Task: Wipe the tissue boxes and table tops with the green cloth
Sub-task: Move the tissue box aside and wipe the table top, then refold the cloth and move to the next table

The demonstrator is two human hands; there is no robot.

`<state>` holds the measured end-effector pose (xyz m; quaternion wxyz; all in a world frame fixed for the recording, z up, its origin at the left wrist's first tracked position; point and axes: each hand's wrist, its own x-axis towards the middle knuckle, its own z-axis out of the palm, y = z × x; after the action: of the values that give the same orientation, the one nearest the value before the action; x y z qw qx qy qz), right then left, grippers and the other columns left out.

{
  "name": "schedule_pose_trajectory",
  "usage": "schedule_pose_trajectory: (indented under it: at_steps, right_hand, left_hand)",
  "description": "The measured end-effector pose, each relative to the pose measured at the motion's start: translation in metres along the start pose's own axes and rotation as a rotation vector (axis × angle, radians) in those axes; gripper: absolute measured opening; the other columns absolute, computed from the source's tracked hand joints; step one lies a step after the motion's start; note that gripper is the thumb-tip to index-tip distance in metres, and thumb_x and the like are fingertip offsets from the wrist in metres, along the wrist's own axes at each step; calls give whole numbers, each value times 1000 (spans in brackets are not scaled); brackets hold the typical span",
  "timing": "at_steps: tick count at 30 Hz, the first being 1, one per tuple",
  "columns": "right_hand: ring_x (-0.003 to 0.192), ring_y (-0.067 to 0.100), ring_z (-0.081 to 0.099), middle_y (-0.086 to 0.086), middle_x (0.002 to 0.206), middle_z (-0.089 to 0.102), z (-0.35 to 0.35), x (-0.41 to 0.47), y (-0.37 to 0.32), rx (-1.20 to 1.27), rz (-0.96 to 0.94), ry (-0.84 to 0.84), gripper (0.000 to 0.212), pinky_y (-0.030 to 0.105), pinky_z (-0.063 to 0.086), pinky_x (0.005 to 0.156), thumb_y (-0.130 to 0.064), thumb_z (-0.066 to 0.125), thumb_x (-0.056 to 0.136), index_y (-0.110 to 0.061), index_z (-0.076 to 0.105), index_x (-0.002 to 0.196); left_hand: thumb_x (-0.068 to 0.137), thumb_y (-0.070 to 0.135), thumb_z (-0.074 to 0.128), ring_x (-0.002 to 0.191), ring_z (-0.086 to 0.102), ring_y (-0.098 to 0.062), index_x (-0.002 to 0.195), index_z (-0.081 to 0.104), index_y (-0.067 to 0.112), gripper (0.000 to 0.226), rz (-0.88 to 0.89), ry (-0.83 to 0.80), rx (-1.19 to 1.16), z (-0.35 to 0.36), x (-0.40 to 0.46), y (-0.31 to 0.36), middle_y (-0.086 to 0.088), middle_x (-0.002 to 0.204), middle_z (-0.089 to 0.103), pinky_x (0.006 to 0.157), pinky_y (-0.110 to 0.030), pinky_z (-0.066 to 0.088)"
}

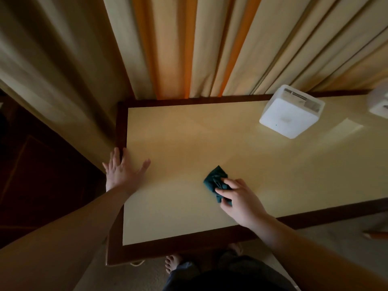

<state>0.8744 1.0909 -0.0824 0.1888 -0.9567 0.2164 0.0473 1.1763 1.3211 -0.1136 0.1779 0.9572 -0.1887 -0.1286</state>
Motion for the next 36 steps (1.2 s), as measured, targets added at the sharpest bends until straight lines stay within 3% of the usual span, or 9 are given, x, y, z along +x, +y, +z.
schedule_pose_trajectory:
  at_steps: [3,7,11,14,18,23,27,29,36]
  right_hand:
    - [125,24,50,0,146,59,-12,-8,23,16,37,17,38,45,57,99,-19,73,91,-24,74,129]
    - [141,18,37,-8,159,44,-26,0,30,144,19,-49,44,40,39,119,-34,72,96,-32,66,139]
    - [151,9,26,-18,164,33,-49,13,37,271,80,-40,57,33,27,124,-47,71,95,-39,54,149]
    - [152,9,26,-19,164,34,-68,22,54,296,152,16,59,31,27,123,-49,70,95,-39,51,151]
    - [151,14,30,-12,163,38,-92,31,91,261,220,99,65,30,25,123,-54,66,96,-31,49,154]
    - [142,21,42,-2,152,55,-120,37,148,217,308,302,57,32,34,117,-49,65,98,-19,60,146]
    - [107,33,66,6,120,75,-130,43,194,243,342,676,38,40,56,93,-29,84,87,-9,77,119]
    - [93,33,68,6,109,77,-137,48,213,237,342,827,33,36,58,81,-26,87,84,-8,80,110]
    - [78,24,71,8,103,75,-163,63,253,401,445,956,39,34,55,70,-31,87,84,-6,77,113]
  left_hand:
    - [78,97,20,159,-4,-25,165,9,18,118,46,-17,9,2,-14,14,-10,173,1,127,-52,-7]
    - [78,95,30,159,-5,-21,165,10,21,116,215,-86,-12,13,-31,51,-5,173,0,126,-48,-10]
    - [77,92,32,159,-1,-19,165,15,22,114,370,-129,-41,25,-42,105,-2,172,7,126,-46,-7]
    - [84,81,47,158,5,-19,164,20,22,104,422,-178,-108,27,-43,153,-2,172,13,129,-44,1]
    - [91,61,65,150,24,-20,161,30,20,88,453,-187,-171,26,-37,216,-2,163,33,123,-40,24]
    - [91,61,64,144,34,-21,161,29,26,85,465,-220,-159,31,-20,290,0,157,41,116,-40,33]
    - [90,66,63,143,40,-20,159,29,31,85,485,-260,-188,39,-7,345,3,156,44,113,-41,37]
    - [90,67,63,141,43,-19,159,29,31,85,490,-259,-200,46,0,372,3,155,46,112,-41,39]
    - [88,65,67,122,57,-11,159,26,34,87,391,-295,-365,60,29,446,9,147,54,101,-38,49]
